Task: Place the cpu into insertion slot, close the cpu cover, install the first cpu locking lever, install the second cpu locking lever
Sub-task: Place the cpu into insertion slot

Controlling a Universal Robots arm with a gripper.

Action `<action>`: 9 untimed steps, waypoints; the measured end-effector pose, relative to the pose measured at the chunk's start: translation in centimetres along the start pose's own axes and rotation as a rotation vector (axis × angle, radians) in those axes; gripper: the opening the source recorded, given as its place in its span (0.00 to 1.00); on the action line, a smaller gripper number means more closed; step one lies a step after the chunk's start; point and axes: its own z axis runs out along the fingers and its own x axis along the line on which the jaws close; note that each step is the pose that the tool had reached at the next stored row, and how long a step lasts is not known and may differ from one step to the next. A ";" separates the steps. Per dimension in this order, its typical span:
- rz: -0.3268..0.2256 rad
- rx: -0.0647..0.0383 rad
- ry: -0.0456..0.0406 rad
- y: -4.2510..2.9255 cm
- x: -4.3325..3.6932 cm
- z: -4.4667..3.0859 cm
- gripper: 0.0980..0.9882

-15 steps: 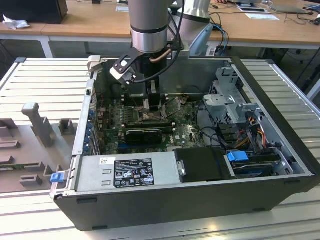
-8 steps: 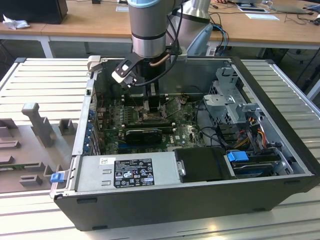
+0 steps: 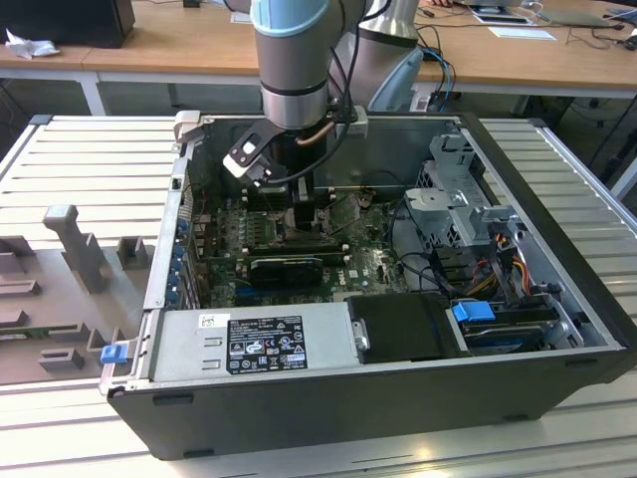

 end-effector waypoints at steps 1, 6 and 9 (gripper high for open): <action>0.007 0.000 -0.0007 -0.02 0.01 0.19 0.48; 0.014 0.000 -0.0014 -0.07 0.00 0.67 0.48; 0.014 0.000 -0.0014 -0.08 0.01 0.89 0.48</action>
